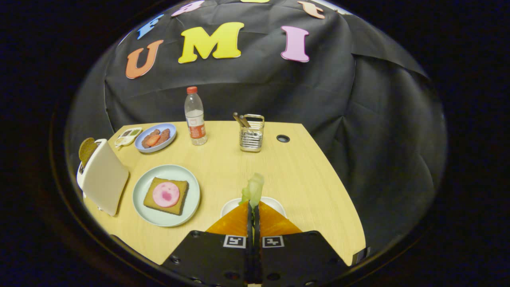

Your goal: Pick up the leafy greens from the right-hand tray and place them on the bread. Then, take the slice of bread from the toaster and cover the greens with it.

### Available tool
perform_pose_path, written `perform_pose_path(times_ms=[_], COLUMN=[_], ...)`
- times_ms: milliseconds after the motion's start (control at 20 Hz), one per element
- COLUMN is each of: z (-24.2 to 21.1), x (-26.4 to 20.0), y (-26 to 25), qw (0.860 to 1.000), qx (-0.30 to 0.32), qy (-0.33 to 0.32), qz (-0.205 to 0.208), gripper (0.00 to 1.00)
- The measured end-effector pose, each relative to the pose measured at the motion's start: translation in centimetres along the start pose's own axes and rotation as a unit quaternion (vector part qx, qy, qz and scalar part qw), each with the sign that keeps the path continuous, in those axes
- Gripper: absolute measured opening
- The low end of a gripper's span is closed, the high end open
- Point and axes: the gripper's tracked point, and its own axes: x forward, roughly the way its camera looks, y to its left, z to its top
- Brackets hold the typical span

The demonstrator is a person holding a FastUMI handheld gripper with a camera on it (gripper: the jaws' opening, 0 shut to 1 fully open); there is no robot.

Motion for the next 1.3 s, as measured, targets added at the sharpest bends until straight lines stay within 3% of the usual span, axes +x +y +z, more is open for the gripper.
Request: perform_pose_path(times_ms=[550,950,1300], z=[0.7,1.9,2.3], x=[-4.4,-5.8,-3.3], y=[9.6,19.3,26.6], qw=[0.999,0.996,0.991], qx=[-0.031,-0.058,-0.071], qy=[-0.026,-0.048,-0.042], qz=[0.012,0.056,0.107], gripper=[0.00,0.00,0.00])
